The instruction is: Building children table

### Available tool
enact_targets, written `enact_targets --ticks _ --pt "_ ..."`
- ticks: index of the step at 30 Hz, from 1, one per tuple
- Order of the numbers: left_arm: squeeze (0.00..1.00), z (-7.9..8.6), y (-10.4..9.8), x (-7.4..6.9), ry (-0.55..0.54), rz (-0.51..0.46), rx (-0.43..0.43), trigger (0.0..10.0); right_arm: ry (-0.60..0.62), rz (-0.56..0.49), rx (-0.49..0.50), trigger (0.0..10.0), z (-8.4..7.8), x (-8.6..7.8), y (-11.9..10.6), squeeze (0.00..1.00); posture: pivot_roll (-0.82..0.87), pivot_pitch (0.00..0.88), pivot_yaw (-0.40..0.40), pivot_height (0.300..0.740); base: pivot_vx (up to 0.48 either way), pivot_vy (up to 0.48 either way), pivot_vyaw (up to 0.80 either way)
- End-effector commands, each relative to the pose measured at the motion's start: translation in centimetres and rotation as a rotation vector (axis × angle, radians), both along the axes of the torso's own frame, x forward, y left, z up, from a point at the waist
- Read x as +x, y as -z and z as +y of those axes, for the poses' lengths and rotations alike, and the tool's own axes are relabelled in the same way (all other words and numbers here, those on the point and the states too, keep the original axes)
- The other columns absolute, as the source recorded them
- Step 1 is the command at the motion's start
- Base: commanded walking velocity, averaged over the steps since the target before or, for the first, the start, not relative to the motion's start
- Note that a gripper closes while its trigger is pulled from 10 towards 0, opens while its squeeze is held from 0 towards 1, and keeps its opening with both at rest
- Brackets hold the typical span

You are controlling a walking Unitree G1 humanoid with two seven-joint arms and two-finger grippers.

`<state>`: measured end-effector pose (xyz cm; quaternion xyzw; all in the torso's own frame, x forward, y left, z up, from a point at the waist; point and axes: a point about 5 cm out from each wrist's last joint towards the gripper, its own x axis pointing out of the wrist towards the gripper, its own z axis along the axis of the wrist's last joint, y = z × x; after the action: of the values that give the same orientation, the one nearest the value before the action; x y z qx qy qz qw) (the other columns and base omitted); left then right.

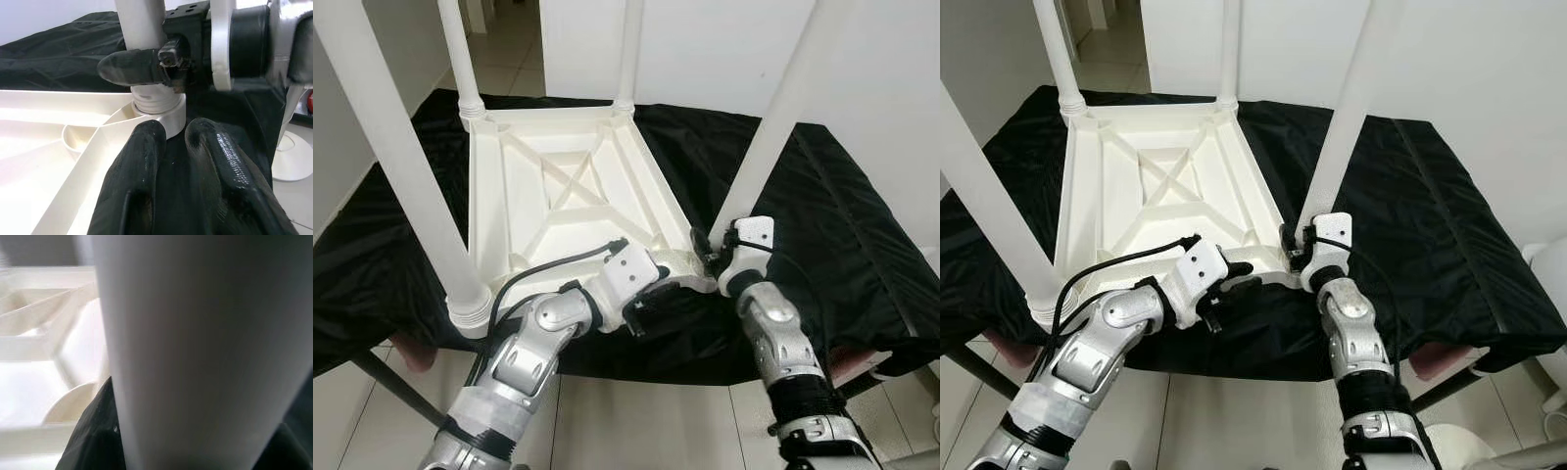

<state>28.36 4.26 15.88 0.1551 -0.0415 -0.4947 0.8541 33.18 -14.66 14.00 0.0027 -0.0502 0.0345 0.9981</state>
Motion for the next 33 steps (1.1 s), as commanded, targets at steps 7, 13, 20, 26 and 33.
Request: enact_targets --ticks 7,13,20,26,33 --pt "0.0 -0.1 0.2 -0.1 0.015 0.005 0.008 10.0 0.256 0.056 0.104 10.0 1.8 -1.5 1.3 0.0 0.04 0.003 -0.055 0.74 0.0 0.0 0.0" --pt "0.0 0.0 0.3 -0.2 0.018 0.004 0.013 10.0 0.212 0.034 0.087 10.0 1.9 -1.3 0.8 0.0 0.04 0.0 -0.057 0.74 0.0 0.0 0.0" --pt "0.0 0.1 0.2 -0.1 0.013 0.001 0.011 10.0 0.199 0.022 0.099 10.0 2.0 -1.5 0.5 1.0 0.05 0.0 -0.061 0.74 0.0 0.0 0.0" --pt "0.0 0.2 0.2 -0.2 0.0 -0.003 0.011 10.0 0.074 0.02 0.126 10.0 2.2 -1.4 0.0 0.0 0.05 0.0 -0.067 0.74 0.0 0.0 0.0" --pt "0.0 0.3 0.3 -0.1 -0.005 -0.003 0.012 10.0 -0.006 0.009 0.096 10.0 1.4 -1.2 -0.3 0.0 0.05 0.0 -0.068 0.74 0.0 0.0 0.0"
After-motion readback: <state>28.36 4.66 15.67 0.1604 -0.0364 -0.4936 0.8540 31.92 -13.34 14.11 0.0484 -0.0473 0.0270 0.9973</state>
